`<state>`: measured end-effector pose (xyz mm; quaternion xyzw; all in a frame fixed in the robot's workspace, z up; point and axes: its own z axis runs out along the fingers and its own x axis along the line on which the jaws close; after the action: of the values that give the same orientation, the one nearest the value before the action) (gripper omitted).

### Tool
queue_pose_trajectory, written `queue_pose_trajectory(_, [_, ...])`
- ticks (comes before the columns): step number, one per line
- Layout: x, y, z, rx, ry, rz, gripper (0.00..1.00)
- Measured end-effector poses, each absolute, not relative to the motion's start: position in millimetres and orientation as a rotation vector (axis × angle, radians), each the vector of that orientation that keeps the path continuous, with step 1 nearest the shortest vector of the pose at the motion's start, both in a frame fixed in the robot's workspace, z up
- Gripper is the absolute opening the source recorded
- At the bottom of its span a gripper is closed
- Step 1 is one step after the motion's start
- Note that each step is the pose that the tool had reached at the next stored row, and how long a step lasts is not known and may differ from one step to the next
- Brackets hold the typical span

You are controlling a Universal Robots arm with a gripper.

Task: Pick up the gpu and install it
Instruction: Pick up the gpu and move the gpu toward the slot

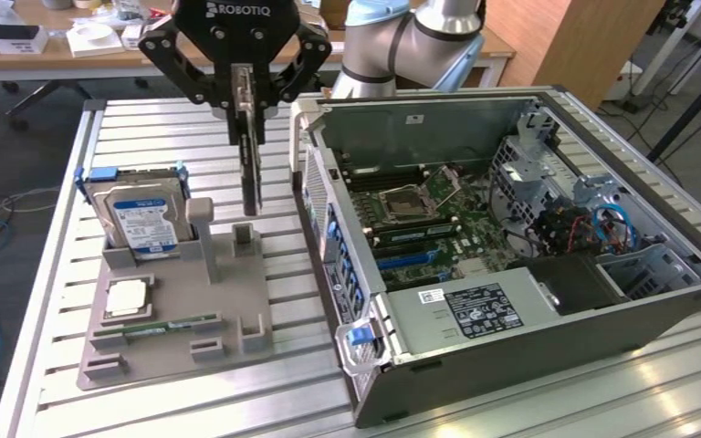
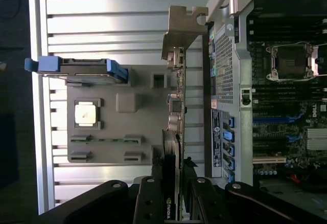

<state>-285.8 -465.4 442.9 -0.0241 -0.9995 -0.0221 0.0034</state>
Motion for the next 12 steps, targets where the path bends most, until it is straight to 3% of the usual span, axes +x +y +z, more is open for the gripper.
queue_pose_trajectory(12, [-251,-465,443,-0.08,-3.133,-0.069,0.26])
